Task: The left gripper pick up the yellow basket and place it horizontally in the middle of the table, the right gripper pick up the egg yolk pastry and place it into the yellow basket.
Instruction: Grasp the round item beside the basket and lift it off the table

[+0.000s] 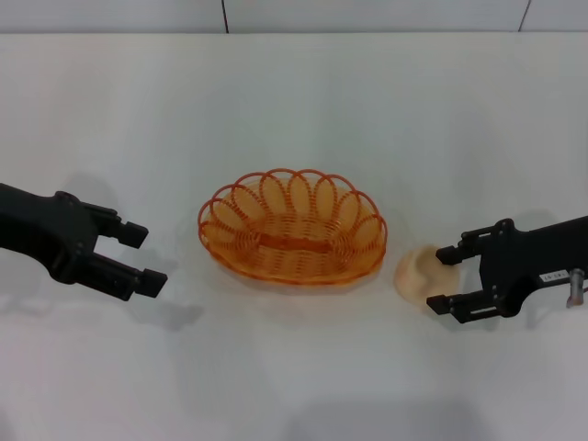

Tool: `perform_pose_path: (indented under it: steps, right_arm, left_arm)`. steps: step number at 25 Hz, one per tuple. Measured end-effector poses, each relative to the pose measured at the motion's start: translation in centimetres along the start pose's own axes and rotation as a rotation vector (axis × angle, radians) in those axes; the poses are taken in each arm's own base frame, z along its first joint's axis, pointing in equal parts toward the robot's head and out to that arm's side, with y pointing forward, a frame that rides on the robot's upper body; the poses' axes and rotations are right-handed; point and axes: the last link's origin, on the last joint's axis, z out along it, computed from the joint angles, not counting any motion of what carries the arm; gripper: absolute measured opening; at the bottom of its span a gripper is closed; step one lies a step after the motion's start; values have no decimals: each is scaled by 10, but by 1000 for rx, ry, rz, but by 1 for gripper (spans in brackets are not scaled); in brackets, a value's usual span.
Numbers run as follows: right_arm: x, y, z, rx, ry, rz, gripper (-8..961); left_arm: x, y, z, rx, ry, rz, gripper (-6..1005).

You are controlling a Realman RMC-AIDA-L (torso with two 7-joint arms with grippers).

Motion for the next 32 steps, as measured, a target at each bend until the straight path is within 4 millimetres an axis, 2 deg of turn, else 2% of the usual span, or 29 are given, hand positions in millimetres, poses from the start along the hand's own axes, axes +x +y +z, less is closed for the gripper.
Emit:
perform_pose_path:
  steps: [7, 12, 20, 26, 32]
  right_arm:
    - [-1, 0, 3, 4, 23, -14, 669]
    - [-6, -1, 2, 12, 21, -23, 497]
    - [-9, -2, 2, 22, 18, -31, 414]
    - [-9, -2, 2, 22, 18, -32, 302]
    - [-8, 0, 4, 14, 25, -38, 260]
  left_arm:
    - [0, 0, 1, -5, 3, -6, 879]
    - [0, 0, 2, -7, 5, -9, 879]
    - [1, 1, 2, -12, 13, -11, 880]
    - [1, 1, 2, -14, 15, -14, 880]
    - [1, 1, 2, -13, 17, -13, 880]
